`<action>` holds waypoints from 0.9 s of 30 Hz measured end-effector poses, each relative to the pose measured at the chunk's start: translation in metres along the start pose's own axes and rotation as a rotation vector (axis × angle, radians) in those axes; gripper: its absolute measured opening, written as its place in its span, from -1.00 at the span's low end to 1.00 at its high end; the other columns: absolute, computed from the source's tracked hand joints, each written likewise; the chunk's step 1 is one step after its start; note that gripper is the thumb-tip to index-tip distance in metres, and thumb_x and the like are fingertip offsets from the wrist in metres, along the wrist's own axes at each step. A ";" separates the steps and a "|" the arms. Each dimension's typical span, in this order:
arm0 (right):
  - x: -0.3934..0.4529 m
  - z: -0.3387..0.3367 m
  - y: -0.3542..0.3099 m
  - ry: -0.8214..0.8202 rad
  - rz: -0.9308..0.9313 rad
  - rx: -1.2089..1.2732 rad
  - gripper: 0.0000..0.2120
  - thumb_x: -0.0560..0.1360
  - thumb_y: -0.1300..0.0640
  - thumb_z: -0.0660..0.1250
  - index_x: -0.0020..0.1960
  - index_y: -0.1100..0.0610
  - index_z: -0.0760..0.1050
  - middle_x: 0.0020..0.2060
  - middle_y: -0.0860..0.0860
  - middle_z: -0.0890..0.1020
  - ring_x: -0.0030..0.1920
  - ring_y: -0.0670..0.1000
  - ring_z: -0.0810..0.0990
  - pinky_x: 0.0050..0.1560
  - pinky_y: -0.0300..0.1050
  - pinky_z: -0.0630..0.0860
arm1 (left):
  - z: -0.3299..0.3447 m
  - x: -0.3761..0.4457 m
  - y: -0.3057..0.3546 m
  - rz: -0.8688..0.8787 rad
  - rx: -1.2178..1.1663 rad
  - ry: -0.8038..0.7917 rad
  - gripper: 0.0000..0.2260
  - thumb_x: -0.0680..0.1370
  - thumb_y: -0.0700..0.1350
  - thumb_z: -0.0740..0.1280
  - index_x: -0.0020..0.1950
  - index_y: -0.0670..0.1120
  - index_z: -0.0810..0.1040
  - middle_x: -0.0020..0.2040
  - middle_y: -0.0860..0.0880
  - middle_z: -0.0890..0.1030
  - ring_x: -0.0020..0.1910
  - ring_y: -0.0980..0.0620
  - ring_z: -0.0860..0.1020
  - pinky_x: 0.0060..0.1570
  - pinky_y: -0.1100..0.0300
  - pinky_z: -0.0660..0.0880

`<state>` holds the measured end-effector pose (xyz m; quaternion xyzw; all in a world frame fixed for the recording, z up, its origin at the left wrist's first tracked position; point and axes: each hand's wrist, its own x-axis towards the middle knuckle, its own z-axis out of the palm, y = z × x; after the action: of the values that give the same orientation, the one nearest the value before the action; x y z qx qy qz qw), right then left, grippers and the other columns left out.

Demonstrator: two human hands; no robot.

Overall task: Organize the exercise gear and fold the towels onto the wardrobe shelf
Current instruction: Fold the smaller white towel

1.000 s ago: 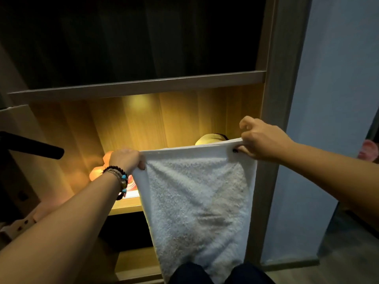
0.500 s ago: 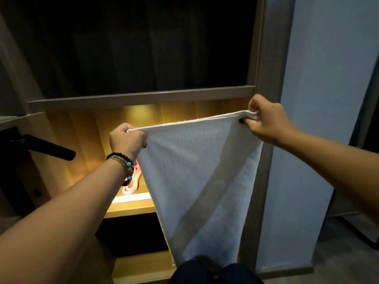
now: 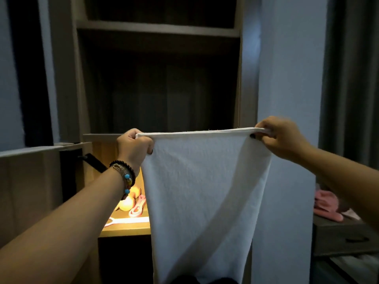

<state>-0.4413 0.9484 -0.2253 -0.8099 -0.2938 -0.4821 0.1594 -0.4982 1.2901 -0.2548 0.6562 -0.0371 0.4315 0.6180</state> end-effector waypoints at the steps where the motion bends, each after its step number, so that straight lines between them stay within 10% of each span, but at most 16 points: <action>1: -0.001 -0.015 -0.008 0.031 -0.023 -0.004 -0.90 0.40 0.36 0.42 -0.10 0.24 0.62 -0.27 -0.01 0.50 -0.26 0.08 0.49 -0.28 -0.34 0.29 | -0.005 -0.006 0.013 0.017 -0.018 0.000 -0.78 0.31 -0.42 0.20 -0.39 -0.11 0.38 -0.37 -0.05 0.41 -0.31 0.04 0.40 -0.34 0.19 0.38; 8: -0.019 -0.097 -0.054 0.349 -0.067 0.106 -0.85 0.45 0.24 0.44 0.00 0.25 0.61 -0.16 0.14 0.58 -0.17 0.13 0.54 -0.16 -0.01 0.51 | -0.030 -0.042 0.099 0.170 -0.149 -0.011 -0.75 0.29 -0.42 0.16 -0.41 -0.06 0.36 -0.40 0.01 0.41 -0.35 0.09 0.41 -0.45 0.29 0.36; 13: -0.045 -0.103 -0.069 0.338 0.072 0.387 -0.76 0.48 0.13 0.41 0.12 0.18 0.53 0.05 0.09 0.58 -0.03 0.01 0.58 -0.07 -0.28 0.57 | -0.042 -0.068 0.104 0.098 -0.138 -0.107 -0.77 0.33 -0.40 0.14 -0.29 -0.08 0.42 -0.23 -0.04 0.46 -0.19 0.01 0.45 -0.21 0.13 0.44; 20: -0.084 -0.010 -0.052 0.186 0.546 0.765 -0.77 0.36 0.17 0.54 -0.03 0.11 0.58 -0.20 0.00 0.62 -0.20 -0.05 0.58 -0.12 -0.12 0.62 | -0.031 -0.073 -0.010 -0.172 -0.074 -0.080 -0.80 0.25 -0.42 0.14 -0.41 -0.12 0.32 -0.39 -0.04 0.32 -0.40 0.04 0.30 -0.45 0.27 0.26; 27: -0.158 0.129 -0.002 -0.084 0.856 0.634 -0.84 0.33 0.14 0.56 -0.21 0.01 0.59 -0.31 -0.02 0.62 -0.30 -0.03 0.56 -0.29 -0.19 0.54 | -0.011 -0.101 -0.180 -0.452 0.167 -0.200 -0.84 0.10 -0.26 0.23 -0.37 -0.19 0.51 -0.36 -0.09 0.39 -0.31 0.00 0.30 -0.33 0.17 0.24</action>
<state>-0.4114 0.9687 -0.4259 -0.7880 -0.0746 -0.2290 0.5666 -0.4623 1.2925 -0.4577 0.7358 0.0852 0.2173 0.6357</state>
